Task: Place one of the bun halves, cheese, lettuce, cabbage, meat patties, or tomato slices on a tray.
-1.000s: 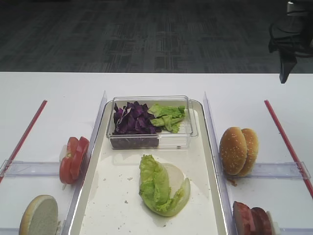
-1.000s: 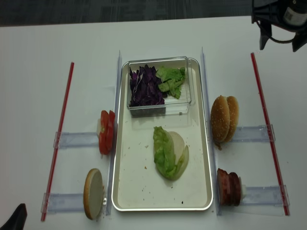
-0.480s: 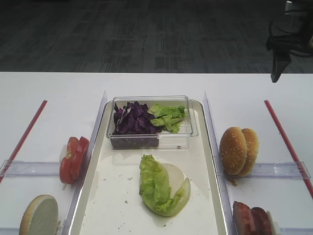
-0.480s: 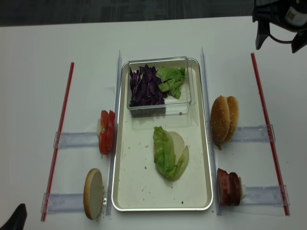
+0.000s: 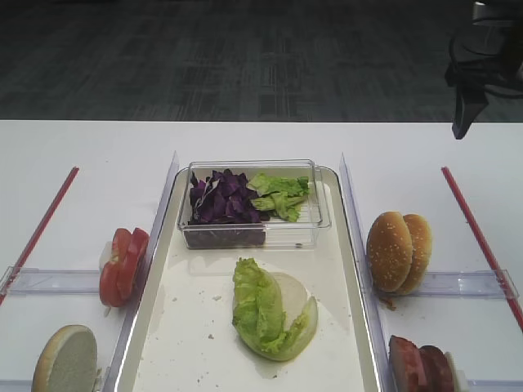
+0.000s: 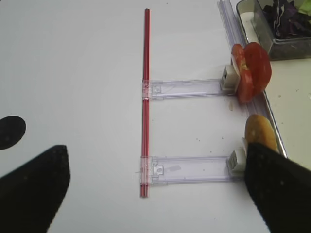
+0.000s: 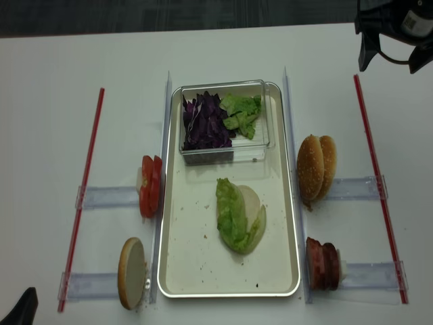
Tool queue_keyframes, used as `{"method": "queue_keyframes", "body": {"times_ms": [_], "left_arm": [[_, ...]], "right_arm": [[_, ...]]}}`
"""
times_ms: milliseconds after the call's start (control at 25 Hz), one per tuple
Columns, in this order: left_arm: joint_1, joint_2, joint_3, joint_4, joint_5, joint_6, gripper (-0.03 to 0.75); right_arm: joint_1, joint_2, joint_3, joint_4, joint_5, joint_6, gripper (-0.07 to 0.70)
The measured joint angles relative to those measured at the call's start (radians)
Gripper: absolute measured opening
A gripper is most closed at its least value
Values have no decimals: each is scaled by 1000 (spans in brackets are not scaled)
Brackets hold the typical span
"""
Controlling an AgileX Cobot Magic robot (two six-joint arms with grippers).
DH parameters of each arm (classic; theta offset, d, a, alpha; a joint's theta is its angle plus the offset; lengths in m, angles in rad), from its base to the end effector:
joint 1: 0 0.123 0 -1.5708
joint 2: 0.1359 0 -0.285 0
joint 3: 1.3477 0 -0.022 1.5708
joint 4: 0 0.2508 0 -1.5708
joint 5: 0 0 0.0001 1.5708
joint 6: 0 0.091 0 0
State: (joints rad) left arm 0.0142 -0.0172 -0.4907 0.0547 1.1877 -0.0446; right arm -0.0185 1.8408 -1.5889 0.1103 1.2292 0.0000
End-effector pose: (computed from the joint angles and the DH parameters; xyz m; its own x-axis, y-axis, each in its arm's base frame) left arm -0.0123 0.0044 0.2648 -0.5565 -0.0320 -0.8302 -0.0697 0.9975 0.0083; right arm 0.3797 0.0024 0.2763 -0.9832 0.0551 -0.1740 0.0364 0.9934 0.1086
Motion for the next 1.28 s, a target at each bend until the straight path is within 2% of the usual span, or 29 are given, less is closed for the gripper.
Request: {"method": "queue_keyframes", "body": {"times_ms": [280,800,1280], "left_arm": [[0,0,0,0,0,0,671],[0,0,0,0,0,0,671],[0,0,0,0,0,0,671]], "right_arm": [[0,-57,69,0,0,0,664],[0,-314,379,4,-3,-30,664],[0,-592,689,8,-87,-60,664]]}}
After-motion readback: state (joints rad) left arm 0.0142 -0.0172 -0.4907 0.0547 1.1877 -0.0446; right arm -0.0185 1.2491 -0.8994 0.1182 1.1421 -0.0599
